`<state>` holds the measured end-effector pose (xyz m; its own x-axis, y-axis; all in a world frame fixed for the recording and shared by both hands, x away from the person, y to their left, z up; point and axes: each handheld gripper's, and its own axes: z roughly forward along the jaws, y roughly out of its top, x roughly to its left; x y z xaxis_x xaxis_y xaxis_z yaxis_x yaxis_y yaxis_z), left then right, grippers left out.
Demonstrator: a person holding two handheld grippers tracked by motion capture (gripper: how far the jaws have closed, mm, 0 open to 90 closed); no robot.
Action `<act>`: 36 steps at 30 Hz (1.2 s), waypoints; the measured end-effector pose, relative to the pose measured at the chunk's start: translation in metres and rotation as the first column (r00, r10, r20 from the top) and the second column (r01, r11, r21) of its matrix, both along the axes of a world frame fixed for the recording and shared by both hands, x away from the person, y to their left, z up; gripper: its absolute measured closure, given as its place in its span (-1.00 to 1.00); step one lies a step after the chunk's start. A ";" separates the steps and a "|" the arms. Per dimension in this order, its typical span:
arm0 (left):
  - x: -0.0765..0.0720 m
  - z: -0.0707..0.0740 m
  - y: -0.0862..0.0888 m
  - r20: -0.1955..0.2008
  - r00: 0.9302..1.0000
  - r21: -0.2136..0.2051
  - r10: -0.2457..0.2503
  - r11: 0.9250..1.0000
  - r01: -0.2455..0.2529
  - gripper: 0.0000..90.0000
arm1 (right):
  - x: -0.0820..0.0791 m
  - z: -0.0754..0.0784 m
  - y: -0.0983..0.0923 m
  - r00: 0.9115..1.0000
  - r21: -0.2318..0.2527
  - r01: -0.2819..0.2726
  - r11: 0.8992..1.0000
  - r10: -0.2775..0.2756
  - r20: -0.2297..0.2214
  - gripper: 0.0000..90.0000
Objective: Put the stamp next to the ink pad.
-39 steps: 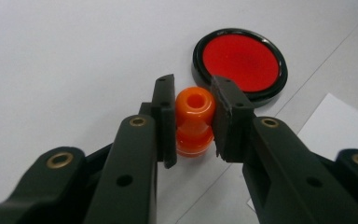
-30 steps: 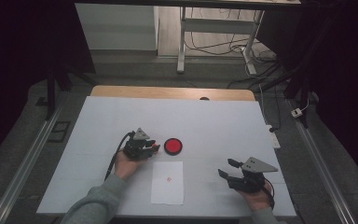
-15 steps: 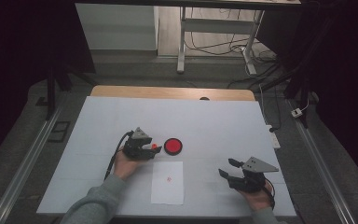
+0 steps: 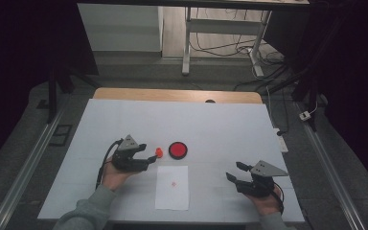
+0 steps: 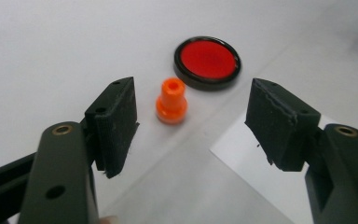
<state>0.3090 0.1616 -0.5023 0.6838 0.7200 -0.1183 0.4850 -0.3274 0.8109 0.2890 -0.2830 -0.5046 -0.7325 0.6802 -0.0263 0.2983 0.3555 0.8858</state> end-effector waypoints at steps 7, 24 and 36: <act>-0.026 0.003 0.021 0.002 1.000 -0.029 -0.022 0.999 0.022 -0.26 | 0.002 0.000 -0.001 1.000 -0.002 -0.004 1.000 0.004 0.010 -0.14; -0.063 -0.007 0.063 -0.031 0.999 -0.062 -0.011 0.998 0.009 -0.27 | 0.002 -0.001 -0.011 0.999 -0.061 -0.009 0.998 0.011 0.031 -0.14; -0.067 -0.013 0.064 -0.036 0.999 -0.041 -0.008 0.999 0.007 -0.27 | 0.002 -0.003 -0.013 1.000 -0.094 -0.020 0.995 0.022 0.022 -0.14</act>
